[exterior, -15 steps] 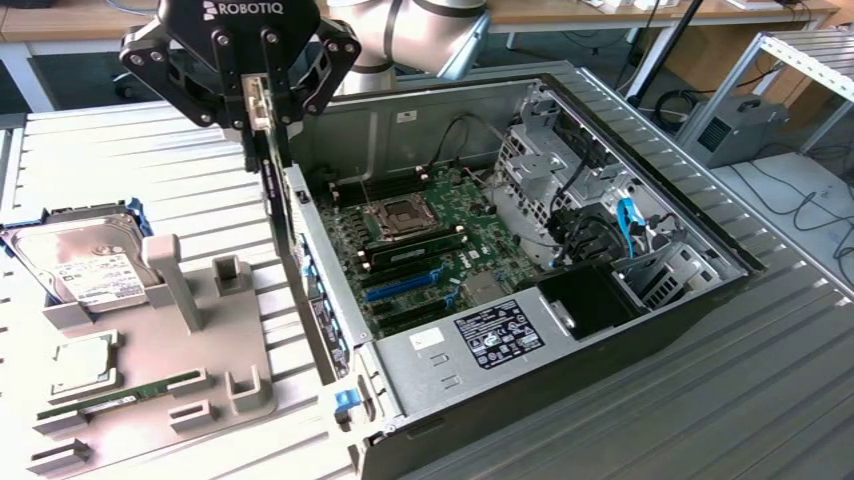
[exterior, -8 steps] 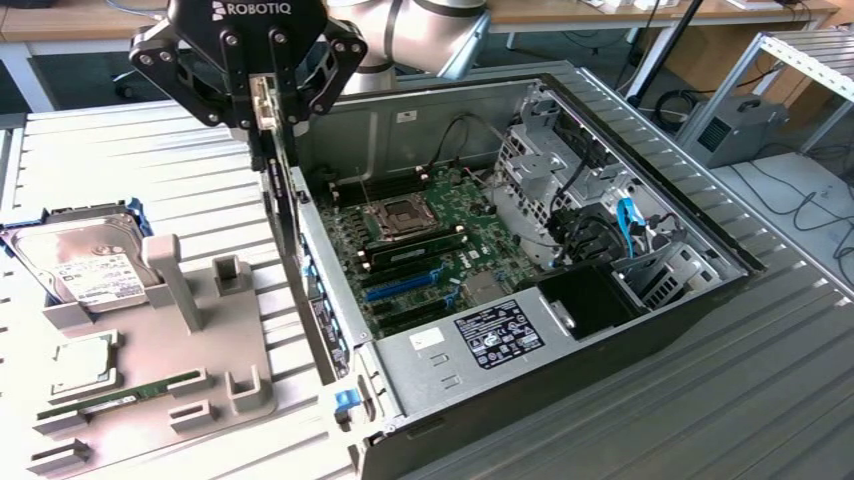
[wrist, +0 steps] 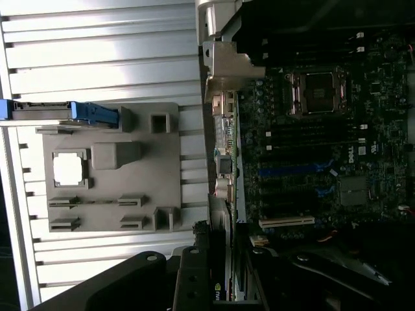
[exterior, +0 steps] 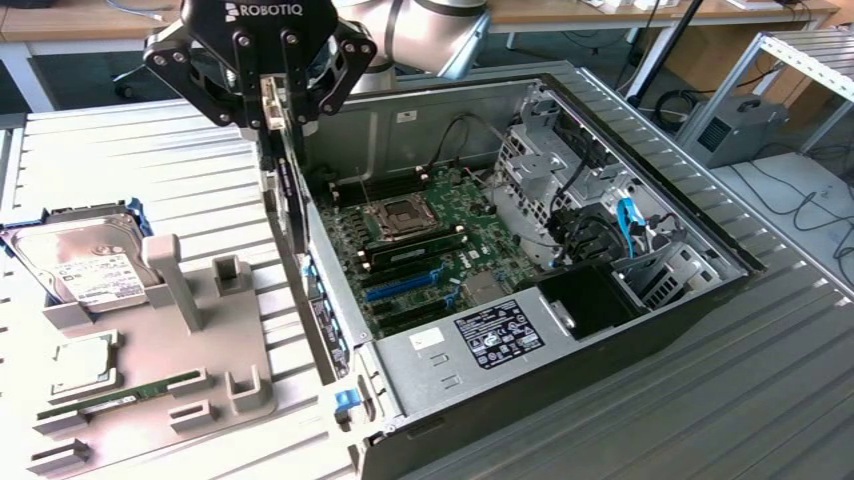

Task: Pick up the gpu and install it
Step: 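Pick up the gpu and move the gpu toward the slot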

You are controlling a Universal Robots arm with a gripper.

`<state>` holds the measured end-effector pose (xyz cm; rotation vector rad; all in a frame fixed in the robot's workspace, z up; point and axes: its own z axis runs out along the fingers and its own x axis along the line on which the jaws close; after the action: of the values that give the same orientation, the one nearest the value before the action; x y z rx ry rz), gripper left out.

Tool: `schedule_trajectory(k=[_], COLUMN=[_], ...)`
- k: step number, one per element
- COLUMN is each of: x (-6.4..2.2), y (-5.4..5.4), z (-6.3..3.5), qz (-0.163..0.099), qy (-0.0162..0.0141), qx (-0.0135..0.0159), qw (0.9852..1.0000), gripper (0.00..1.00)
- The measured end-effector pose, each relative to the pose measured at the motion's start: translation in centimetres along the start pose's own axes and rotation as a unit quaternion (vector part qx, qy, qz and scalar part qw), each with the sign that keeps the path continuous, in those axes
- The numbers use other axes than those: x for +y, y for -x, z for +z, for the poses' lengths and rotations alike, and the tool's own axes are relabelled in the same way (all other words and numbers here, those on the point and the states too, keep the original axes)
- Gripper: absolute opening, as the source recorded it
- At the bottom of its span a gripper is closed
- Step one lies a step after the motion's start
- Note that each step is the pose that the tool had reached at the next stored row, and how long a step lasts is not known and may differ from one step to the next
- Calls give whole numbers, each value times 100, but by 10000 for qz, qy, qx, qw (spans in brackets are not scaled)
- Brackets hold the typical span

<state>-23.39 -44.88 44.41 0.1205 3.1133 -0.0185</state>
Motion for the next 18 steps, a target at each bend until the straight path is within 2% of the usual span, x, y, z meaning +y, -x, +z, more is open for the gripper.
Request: schedule_trajectory(k=[18], x=[6], y=[69], z=[29], qz=[0], qy=[-5], qx=[0], qw=[10000], gripper=[26])
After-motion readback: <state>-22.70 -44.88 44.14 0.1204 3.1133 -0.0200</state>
